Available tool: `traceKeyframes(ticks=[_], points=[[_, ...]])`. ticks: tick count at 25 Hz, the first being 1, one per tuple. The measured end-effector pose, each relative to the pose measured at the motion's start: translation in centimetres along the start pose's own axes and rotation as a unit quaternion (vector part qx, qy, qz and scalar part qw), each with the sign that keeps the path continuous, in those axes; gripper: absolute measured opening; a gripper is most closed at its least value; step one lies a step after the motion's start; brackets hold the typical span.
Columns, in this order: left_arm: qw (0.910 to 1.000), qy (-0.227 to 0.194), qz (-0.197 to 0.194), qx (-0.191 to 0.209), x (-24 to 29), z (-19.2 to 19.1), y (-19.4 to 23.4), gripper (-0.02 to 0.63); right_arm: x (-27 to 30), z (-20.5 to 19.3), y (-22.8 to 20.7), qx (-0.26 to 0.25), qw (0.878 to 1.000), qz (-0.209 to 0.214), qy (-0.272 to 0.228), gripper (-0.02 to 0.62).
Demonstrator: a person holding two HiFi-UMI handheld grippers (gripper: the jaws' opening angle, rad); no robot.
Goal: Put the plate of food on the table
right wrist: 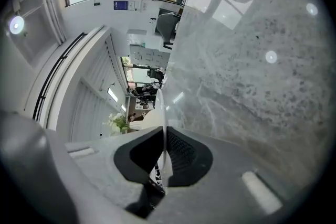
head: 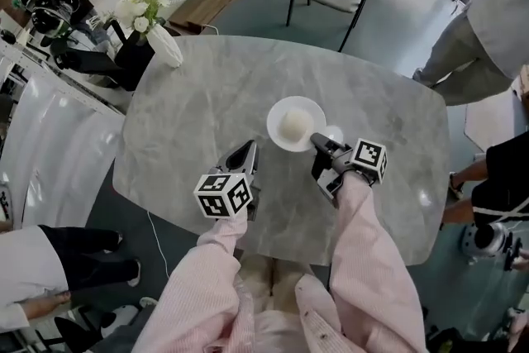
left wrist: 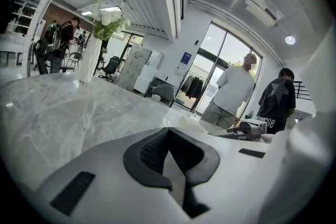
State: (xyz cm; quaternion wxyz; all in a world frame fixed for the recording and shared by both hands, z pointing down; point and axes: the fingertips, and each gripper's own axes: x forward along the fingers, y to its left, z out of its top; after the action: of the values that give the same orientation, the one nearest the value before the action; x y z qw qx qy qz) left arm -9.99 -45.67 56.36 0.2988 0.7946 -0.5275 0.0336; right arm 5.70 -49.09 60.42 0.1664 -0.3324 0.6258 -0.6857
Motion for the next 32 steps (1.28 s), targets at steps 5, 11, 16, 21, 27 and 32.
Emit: traceKeyframes(ticks=[5,11,16,21,27,32], points=[[0.9996,0.021,0.007,-0.016,2.6,-1.1,1.9,-0.008,2.0,1.1,-2.0,0.01,1.0,-0.022,0.0,0.015],[0.9988,0.041,0.008,-0.027,4.1,-2.2,2.9,-0.008,3.4,1.5,-3.4,0.009,0.999,-0.041,0.005,0.015],[0.9978,0.055,0.004,-0.036,4.8,-3.1,3.0,-0.008,3.9,1.0,-4.3,0.003,0.998,-0.067,0.018,0.015],[0.9974,0.061,0.001,-0.039,5.4,-3.3,2.8,-0.008,4.2,1.2,-4.4,-0.001,0.997,-0.077,0.02,0.015],[0.9969,0.067,0.001,-0.041,5.5,-3.7,2.7,-0.008,4.3,1.5,-4.5,-0.022,0.994,-0.105,0.017,0.015],[0.9966,0.07,0.004,-0.042,5.3,-3.8,2.7,-0.008,4.3,1.6,-4.8,-0.052,0.99,-0.13,0.009,0.017]])
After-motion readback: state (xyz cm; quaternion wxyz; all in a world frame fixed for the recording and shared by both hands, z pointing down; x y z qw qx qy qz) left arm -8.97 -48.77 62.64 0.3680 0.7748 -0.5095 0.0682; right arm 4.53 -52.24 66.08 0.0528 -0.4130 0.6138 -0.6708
